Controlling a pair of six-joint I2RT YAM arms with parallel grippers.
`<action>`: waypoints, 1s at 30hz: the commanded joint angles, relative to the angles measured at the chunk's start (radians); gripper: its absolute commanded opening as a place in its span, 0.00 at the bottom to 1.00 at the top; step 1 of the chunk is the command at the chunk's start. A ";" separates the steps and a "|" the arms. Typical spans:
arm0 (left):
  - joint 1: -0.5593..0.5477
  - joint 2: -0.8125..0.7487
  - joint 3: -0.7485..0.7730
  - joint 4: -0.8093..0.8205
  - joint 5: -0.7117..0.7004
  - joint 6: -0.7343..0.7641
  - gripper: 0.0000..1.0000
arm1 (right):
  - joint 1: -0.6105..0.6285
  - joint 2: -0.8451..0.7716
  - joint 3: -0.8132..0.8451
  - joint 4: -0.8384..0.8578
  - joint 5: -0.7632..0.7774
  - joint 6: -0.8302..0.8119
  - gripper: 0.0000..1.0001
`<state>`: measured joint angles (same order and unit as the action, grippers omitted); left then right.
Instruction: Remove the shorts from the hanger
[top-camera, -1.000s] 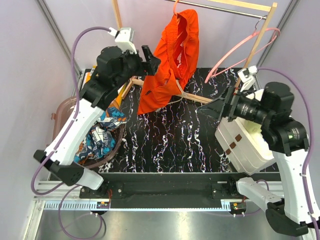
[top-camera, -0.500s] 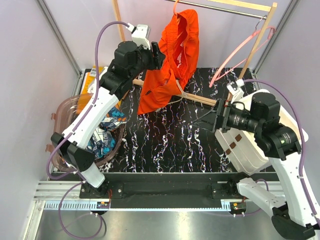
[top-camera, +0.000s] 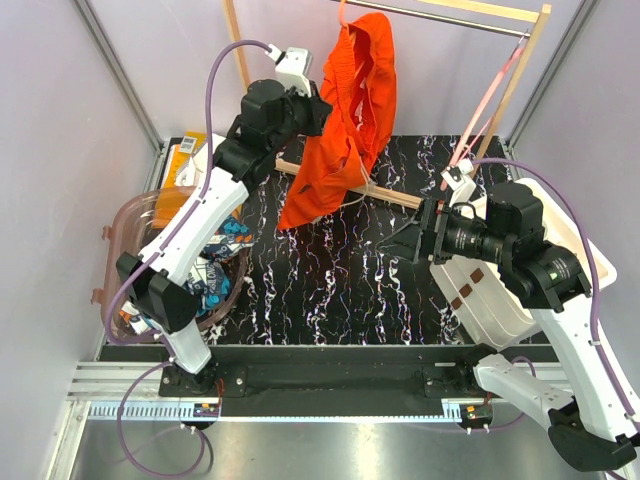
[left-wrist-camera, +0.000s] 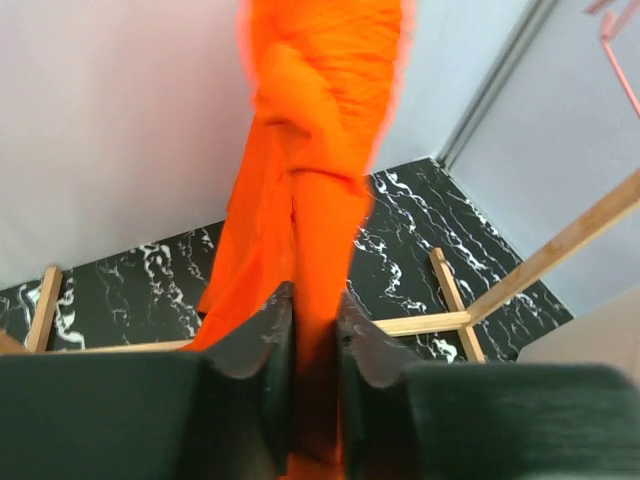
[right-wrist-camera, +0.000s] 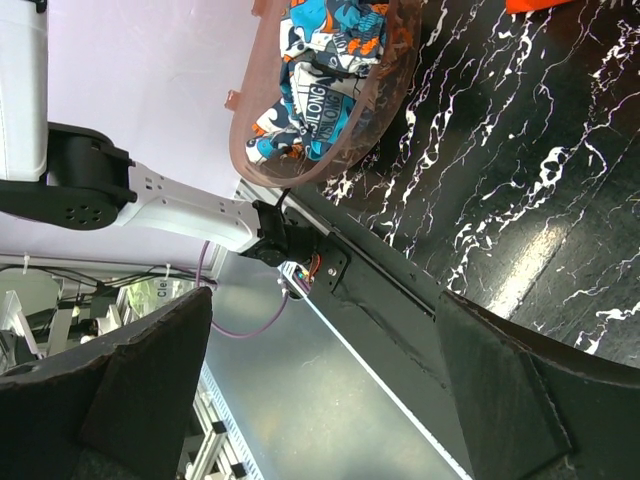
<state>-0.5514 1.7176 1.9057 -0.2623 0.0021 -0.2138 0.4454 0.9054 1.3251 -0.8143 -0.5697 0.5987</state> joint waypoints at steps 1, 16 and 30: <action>0.007 0.005 0.058 0.064 0.036 -0.002 0.01 | 0.010 -0.005 0.008 0.024 0.025 -0.019 1.00; 0.005 -0.184 -0.198 0.423 0.026 0.027 0.00 | 0.010 -0.005 -0.007 0.021 0.051 -0.033 1.00; 0.004 -0.185 -0.248 0.438 0.119 -0.030 0.00 | 0.010 -0.010 -0.004 0.003 0.074 -0.050 1.00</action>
<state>-0.5495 1.5700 1.6032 0.1539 0.0647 -0.2100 0.4473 0.9054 1.3159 -0.8139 -0.5144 0.5758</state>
